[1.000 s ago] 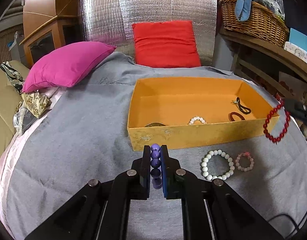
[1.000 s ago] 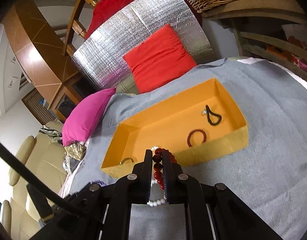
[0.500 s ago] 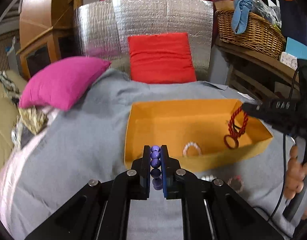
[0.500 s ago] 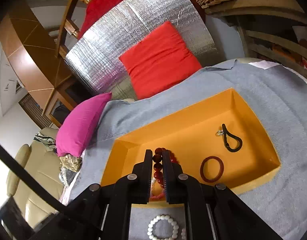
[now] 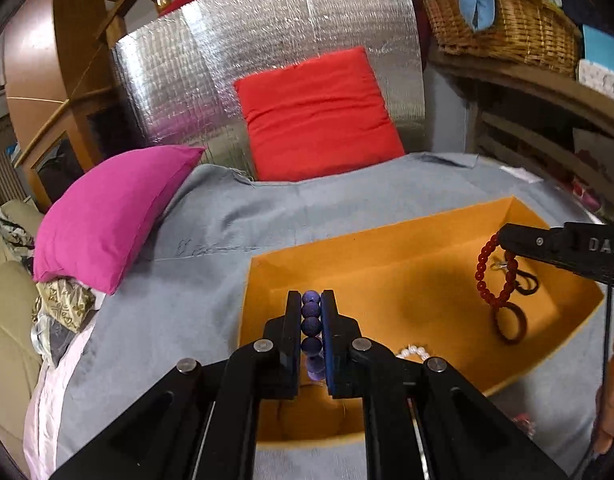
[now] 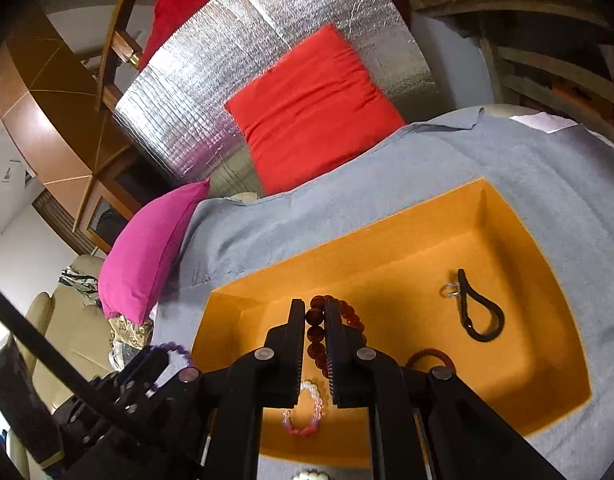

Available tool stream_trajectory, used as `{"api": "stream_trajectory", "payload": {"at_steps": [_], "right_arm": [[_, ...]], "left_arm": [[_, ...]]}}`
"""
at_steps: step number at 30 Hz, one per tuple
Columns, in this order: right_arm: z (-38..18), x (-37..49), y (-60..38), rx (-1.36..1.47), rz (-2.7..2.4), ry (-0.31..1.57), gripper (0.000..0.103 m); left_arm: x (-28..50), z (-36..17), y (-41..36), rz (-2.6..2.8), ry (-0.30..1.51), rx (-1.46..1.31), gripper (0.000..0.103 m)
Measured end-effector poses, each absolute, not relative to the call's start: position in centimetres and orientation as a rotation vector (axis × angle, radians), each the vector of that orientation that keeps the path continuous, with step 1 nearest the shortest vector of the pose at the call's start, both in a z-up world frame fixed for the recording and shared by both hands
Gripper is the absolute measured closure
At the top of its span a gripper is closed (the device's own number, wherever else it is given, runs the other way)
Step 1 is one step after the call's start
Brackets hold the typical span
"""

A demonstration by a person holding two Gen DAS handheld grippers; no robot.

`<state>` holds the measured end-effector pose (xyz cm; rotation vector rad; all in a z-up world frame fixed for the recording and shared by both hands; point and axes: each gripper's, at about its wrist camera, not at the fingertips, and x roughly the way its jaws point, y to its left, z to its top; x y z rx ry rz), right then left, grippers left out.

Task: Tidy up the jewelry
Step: 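Lower the purple bracelet into the box and open the left tool while the right drops the red bracelet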

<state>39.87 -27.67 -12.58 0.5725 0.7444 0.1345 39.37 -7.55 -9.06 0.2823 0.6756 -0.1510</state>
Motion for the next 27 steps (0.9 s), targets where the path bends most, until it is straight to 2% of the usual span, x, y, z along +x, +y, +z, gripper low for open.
{"api": "stream_trajectory", "payload": {"at_steps": [10,23,25,27], "right_arm": [[-14.8,42.4,-27.5,0.597,0.138,0.818,0.092],[-17.7,44.1,-27.5,0.619,0.110,0.878,0.092],[-17.7,44.2,-27.5,0.616,0.097,0.877,0.089],[-17.8,44.2,-27.6,0.617,0.079,0.873,0.087]], "left_arm": [[44.2,-12.5,-9.1,-0.162,0.822,0.317,0.093],[46.4,-16.4,-10.0,-0.171,0.984,0.335,0.093],[46.4,-16.8,-10.2,-0.173,1.005,0.339,0.088],[46.2,-16.6,-10.1,-0.165,0.999,0.332,0.074]]}}
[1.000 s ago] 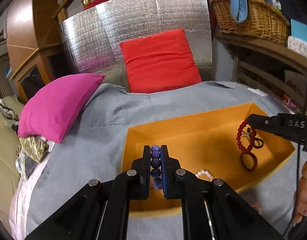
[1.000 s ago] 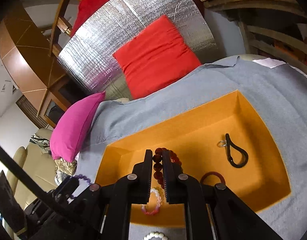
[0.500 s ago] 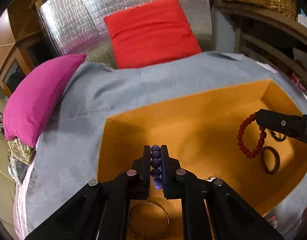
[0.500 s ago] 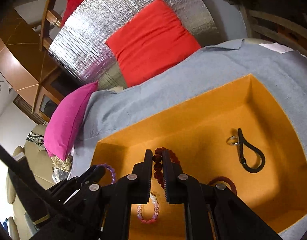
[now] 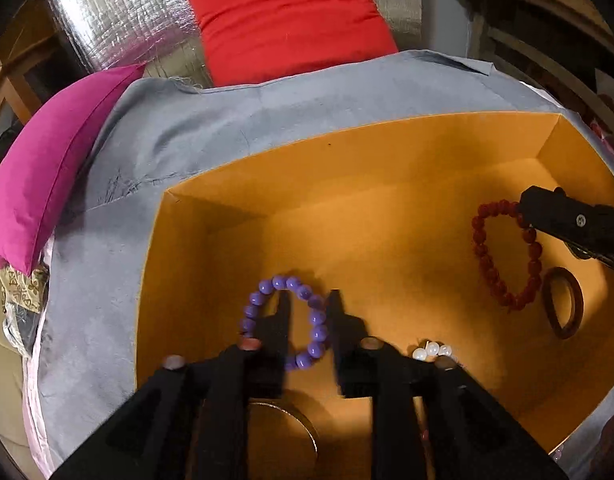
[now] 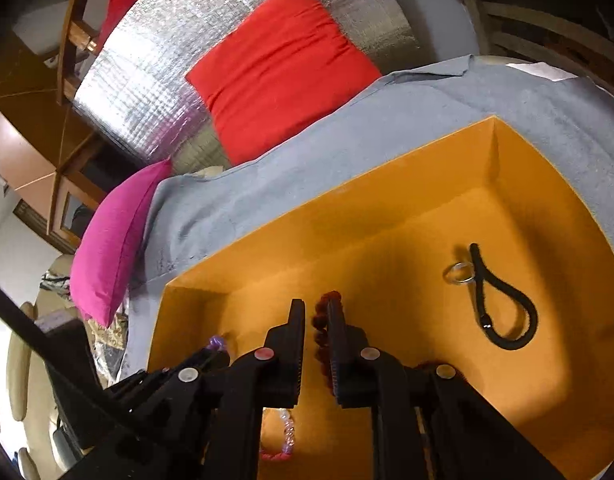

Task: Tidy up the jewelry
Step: 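Lower the purple bracelet into the box and open the left tool while the right drops the red bracelet, then withdraw both tools from the box back toward the white and pink-white bracelets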

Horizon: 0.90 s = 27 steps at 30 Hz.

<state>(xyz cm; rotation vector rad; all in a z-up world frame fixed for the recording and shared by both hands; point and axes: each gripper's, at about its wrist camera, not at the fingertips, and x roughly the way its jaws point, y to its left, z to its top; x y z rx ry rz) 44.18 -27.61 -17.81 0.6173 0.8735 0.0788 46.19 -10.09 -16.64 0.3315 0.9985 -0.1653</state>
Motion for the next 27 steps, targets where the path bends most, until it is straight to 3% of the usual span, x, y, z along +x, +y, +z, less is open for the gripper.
{"api": "stream_trajectory", "payload": {"at_steps": [2,4,9,11,17,19,21,27], "right_arm": [[-17.7,44.0,-28.1,0.606,0.065,0.866,0.086],[-17.2,43.7,-28.5,0.609,0.049,0.858,0.076],[-14.2,41.8,-28.8,0.576,0.041,0.807,0.076],[-12.9,40.8,-28.4,0.538,0.047,0.792,0.076],[-9.6,36.1,-27.3,0.499,0.056,0.748,0.072],[-9.4,33.7,-26.8,0.469,0.060,0.731,0.056],[-9.5,31.4,-26.6,0.437,0.046,0.723,0.049],[-10.6,26.2,-27.5,0.461,0.031,0.761,0.049]], "left_arm": [[45.5,-16.0,-9.7,-0.161,0.965,0.319,0.059],[44.6,-15.0,-9.3,-0.148,0.916,0.319,0.054],[40.9,-11.9,-7.8,-0.112,0.795,0.315,0.049],[38.8,-10.5,-7.0,-0.102,0.740,0.310,0.041],[33.4,-8.2,-4.5,-0.076,0.678,0.270,0.040],[31.9,-7.7,-4.0,-0.067,0.668,0.261,0.040],[30.2,-7.0,-3.5,-0.057,0.654,0.258,0.040],[26.2,-6.8,-1.6,-0.054,0.640,0.216,0.038]]}}
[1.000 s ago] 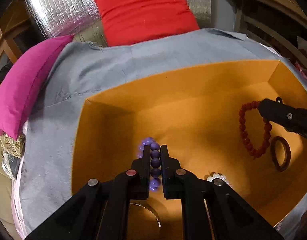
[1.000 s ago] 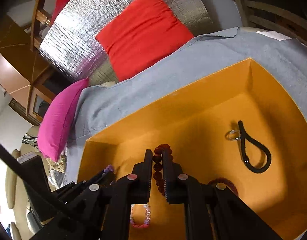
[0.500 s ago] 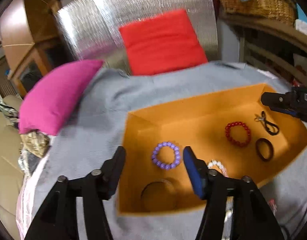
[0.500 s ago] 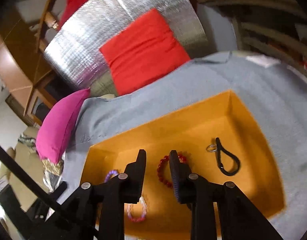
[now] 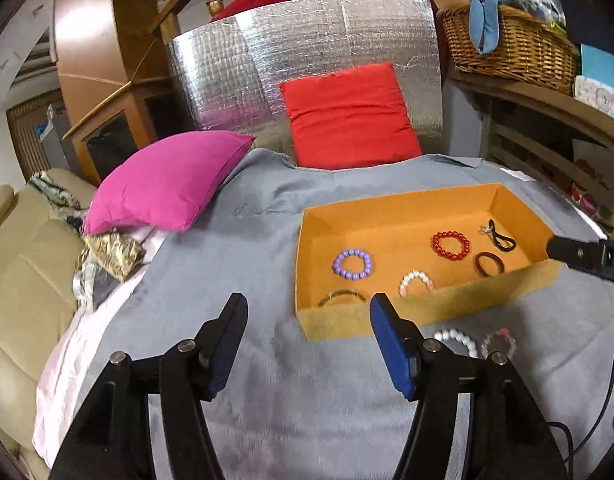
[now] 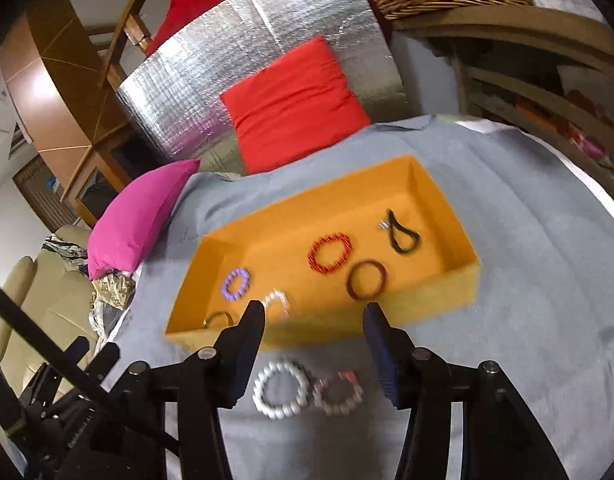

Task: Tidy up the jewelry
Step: 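Withdraw both tools from the box back toward the white and pink-white bracelets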

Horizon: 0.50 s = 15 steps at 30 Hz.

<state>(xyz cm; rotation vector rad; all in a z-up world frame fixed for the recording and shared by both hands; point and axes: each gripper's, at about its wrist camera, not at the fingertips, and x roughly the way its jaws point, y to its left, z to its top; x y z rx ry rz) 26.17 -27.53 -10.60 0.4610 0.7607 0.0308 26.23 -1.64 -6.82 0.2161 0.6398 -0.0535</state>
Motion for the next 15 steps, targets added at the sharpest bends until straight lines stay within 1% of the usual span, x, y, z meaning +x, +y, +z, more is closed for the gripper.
{"api": "stream_trajectory", "payload": {"at_steps": [8,15], "right_arm": [[-12.2,22.2,-27.9,0.440,0.023,0.806,0.049],[-13.5,22.4,-28.2,0.465,0.019,0.841,0.049]], "left_arm": [[23.7,-8.0,-0.7,-0.055,0.657,0.191,0.038],[23.6,-9.1,-1.0,-0.078,0.677,0.197,0.038]]}}
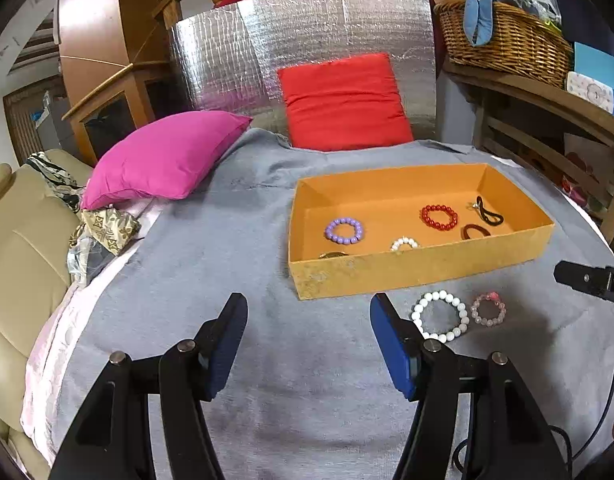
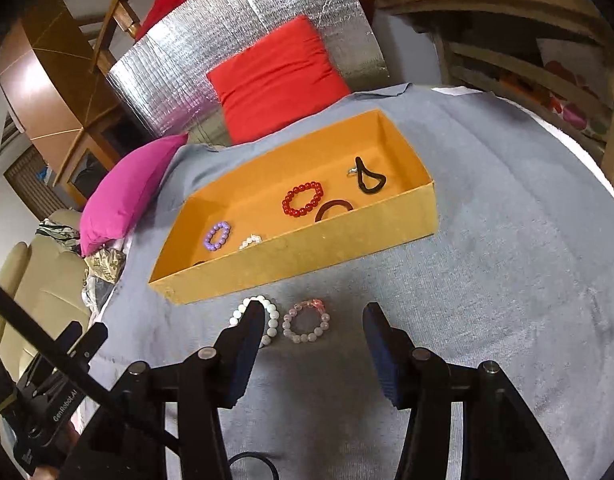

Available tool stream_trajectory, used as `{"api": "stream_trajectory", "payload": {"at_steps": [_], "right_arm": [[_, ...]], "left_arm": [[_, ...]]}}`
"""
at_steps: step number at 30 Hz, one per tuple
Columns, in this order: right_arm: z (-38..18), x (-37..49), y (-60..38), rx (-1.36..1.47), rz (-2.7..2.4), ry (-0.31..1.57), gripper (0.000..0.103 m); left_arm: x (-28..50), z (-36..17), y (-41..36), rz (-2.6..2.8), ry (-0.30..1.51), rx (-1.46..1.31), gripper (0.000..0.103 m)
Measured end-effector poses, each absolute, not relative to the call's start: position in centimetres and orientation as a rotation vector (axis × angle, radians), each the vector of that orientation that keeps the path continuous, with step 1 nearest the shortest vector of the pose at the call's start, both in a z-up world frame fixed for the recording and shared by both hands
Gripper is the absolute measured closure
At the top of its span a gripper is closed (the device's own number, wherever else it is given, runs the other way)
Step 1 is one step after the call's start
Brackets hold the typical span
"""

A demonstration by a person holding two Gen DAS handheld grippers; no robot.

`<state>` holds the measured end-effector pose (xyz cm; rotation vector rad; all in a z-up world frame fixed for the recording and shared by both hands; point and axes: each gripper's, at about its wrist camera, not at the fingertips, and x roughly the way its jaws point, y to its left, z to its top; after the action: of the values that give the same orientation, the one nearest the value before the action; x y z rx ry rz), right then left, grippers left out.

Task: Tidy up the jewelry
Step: 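Withdraw both tools from the box back toward the white and pink-white bracelets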

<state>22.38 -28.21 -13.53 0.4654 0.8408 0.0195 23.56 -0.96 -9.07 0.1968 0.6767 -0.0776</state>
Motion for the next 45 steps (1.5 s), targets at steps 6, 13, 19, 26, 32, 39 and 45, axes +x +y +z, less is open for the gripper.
{"api": "stream_trajectory", "payload": {"at_steps": [6,13,19,26,32,39,45], "right_arm": [[-15.0,23.5,-28.2,0.487,0.023,0.888,0.049],[-16.1,24.4,-28.4,0.508,0.010,0.921,0.049],[-16.8,25.0,-28.2,0.508,0.010,0.948,0.049],[-17.3,25.3,-28.3,0.527,0.015,0.963,0.049],[-17.4,25.3,-28.8,0.558,0.020,0.954,0.049],[-17.6,25.5,-28.6,0.555,0.032,0.971,0.049],[-17.7,25.5,-28.5,0.552,0.029,0.976,0.049]], "left_arm": [[24.6,-10.3,-0.7,-0.073,0.714,0.183,0.038],[25.4,-11.5,-0.4,-0.072,0.749,0.187,0.038],[26.1,-12.3,-0.2,-0.065,0.773,0.190,0.038],[26.6,-13.3,-0.2,-0.063,0.808,0.189,0.038],[27.0,-14.2,-1.0,-0.098,0.844,0.186,0.038],[27.0,-14.3,-1.4,-0.100,0.845,0.198,0.038],[27.0,-14.3,-1.4,-0.095,0.844,0.200,0.038]]}}
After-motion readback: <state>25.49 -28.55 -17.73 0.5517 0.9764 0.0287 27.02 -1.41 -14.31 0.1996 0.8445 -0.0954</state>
